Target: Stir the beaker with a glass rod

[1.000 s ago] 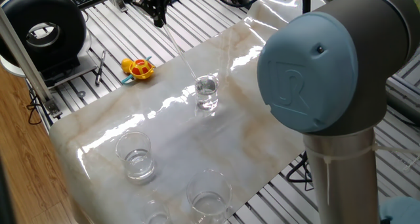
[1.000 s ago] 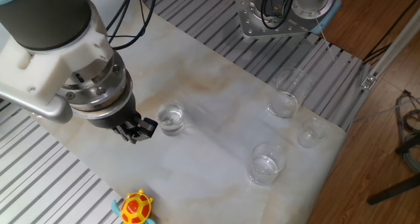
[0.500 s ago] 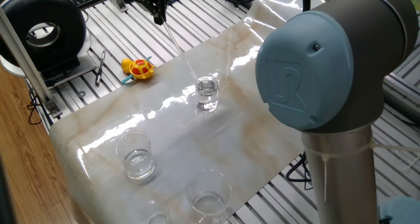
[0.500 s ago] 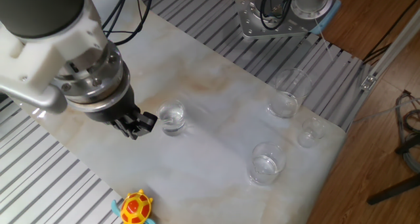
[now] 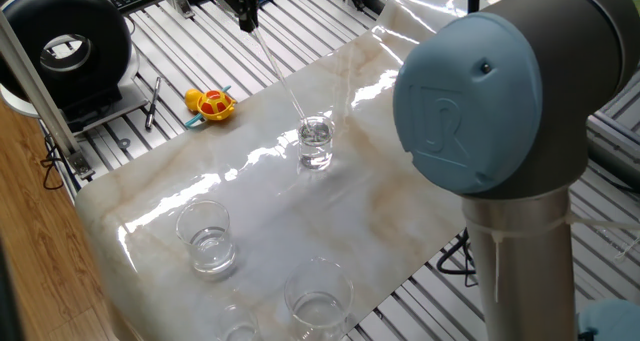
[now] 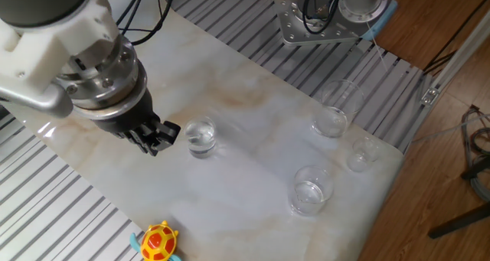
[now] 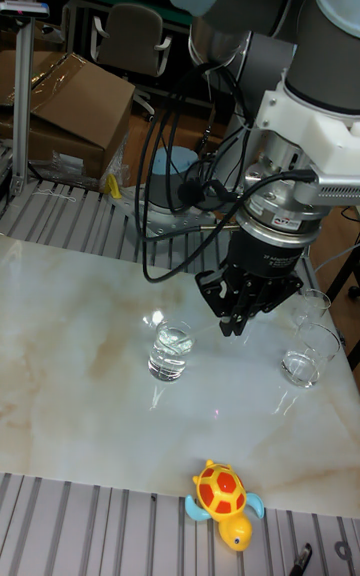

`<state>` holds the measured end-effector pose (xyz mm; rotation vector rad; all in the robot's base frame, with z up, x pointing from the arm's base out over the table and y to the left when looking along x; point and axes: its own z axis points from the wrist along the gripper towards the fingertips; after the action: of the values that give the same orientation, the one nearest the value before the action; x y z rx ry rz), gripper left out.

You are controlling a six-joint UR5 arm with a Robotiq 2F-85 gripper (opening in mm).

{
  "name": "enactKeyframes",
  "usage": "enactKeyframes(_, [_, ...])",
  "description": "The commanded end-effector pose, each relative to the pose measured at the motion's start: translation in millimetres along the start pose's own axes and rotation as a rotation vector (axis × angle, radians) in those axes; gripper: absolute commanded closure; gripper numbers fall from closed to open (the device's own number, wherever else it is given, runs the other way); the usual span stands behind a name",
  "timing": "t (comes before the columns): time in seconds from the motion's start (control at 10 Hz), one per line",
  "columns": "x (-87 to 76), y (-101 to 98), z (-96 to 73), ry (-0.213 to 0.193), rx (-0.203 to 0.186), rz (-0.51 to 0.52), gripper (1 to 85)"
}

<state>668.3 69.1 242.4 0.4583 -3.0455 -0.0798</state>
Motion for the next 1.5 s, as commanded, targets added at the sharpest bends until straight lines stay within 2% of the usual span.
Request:
enactKeyframes(0.0, [2.4, -1.0, -2.2, -0.013, -0.008, -0.011, 84.7])
enactKeyframes(0.8, [14.1, 6.2, -8.7, -0.027, -0.023, 0.001, 84.7])
enactKeyframes(1.1, [15.4, 11.8, -8.8, -0.026, -0.043, 0.012, 84.7])
enactKeyframes(1.4, [11.6, -0.4, -7.2, -0.031, 0.004, -0.026, 84.7])
